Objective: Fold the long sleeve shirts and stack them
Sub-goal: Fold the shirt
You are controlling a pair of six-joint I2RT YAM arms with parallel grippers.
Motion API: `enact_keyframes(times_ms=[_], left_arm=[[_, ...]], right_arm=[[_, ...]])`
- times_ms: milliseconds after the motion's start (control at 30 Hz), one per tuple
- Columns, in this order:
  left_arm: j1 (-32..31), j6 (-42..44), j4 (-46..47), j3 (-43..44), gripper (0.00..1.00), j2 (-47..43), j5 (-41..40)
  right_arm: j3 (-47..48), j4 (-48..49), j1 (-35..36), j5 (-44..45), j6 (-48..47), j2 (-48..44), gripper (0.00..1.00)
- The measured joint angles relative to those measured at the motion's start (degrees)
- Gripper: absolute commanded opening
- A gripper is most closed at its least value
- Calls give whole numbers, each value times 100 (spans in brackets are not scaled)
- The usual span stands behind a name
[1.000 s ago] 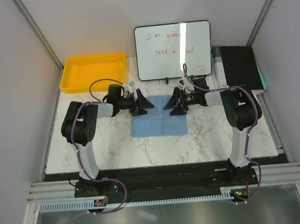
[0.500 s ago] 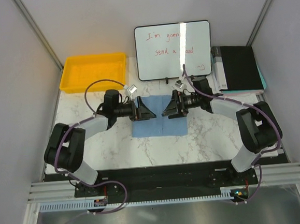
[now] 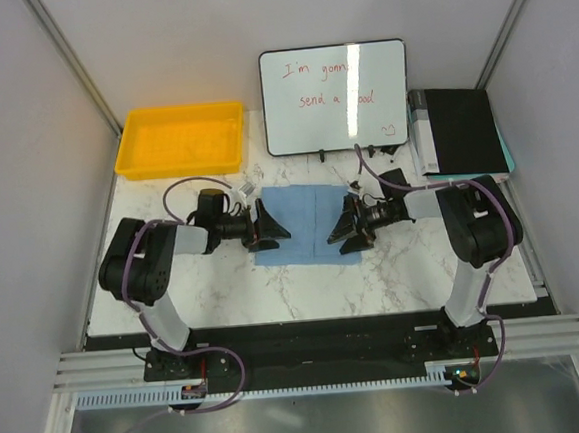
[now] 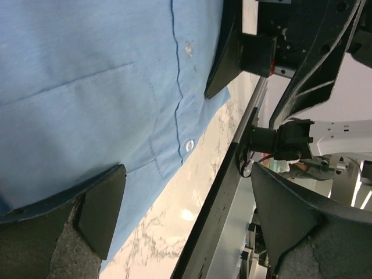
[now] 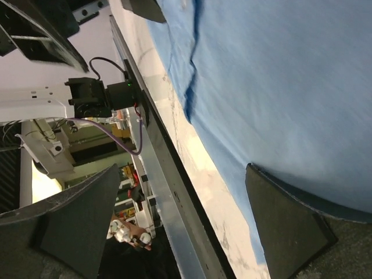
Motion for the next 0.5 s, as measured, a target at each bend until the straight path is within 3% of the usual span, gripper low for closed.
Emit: enact_keyframes(times_ms=[167, 267, 400, 500], left_arm=[[243, 916, -1189, -48, 91, -986, -20], [232, 1862, -2072, 114, 85, -1775, -236], [94, 3467, -3016, 468, 74, -2581, -946], [-350, 4614, -3370, 479, 67, -2979, -1635]], right_arm=[[-2, -1019, -295, 391, -621, -627, 96], [35, -1484, -341, 750, -826, -1279, 87], [42, -1694, -498, 1285, -852, -1939, 77], [-138, -1663, -669, 1720, -745, -2138, 68]])
